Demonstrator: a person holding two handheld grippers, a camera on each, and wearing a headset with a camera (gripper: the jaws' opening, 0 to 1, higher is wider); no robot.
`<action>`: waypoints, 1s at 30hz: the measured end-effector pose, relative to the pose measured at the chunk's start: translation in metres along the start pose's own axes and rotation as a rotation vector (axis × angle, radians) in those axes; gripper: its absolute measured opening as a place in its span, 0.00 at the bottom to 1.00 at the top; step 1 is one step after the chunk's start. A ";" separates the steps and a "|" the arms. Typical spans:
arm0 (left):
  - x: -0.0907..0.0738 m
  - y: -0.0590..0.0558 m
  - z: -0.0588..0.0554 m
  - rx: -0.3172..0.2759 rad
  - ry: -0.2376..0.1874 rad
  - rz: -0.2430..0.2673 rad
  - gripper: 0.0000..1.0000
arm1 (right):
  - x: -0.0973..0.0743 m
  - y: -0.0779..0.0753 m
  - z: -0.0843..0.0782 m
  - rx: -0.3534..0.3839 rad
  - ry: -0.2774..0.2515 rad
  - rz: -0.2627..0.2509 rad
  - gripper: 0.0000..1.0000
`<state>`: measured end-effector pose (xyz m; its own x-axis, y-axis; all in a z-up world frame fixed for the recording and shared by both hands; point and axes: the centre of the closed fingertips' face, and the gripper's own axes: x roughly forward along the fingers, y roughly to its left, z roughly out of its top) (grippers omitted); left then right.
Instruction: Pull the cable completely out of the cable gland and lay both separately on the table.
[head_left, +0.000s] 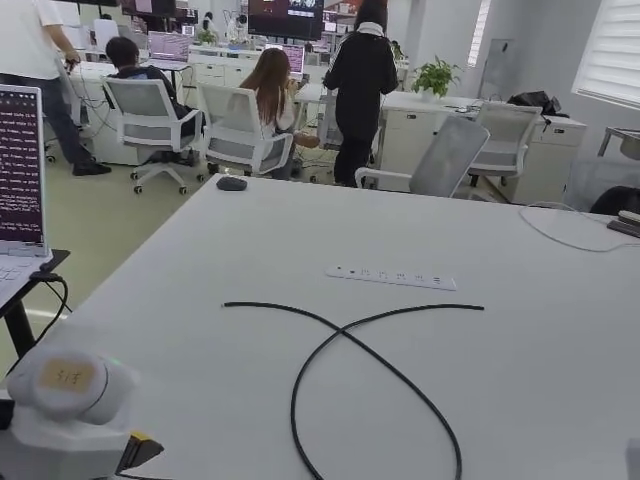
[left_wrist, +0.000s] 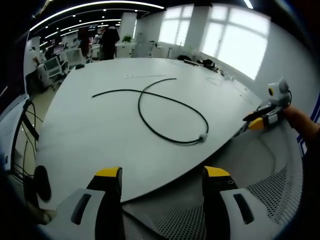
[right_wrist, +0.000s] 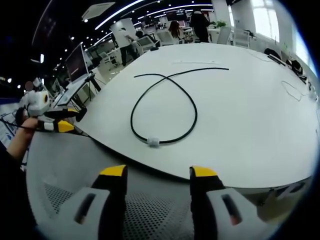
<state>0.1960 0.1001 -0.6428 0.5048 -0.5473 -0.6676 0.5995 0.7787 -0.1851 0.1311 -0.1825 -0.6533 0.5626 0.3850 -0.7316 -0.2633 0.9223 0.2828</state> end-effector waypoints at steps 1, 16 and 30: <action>0.000 0.000 0.000 0.000 0.001 -0.001 0.66 | 0.000 0.000 0.000 -0.003 0.001 0.001 0.51; 0.000 -0.002 -0.002 0.003 0.011 -0.004 0.65 | 0.000 0.000 0.000 -0.017 -0.002 0.005 0.51; 0.003 -0.009 -0.006 0.107 0.068 -0.050 0.62 | 0.001 -0.002 -0.001 -0.034 0.008 -0.011 0.50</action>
<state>0.1881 0.0935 -0.6476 0.4315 -0.5600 -0.7073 0.6875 0.7118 -0.1442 0.1310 -0.1840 -0.6552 0.5598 0.3743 -0.7393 -0.2833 0.9249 0.2537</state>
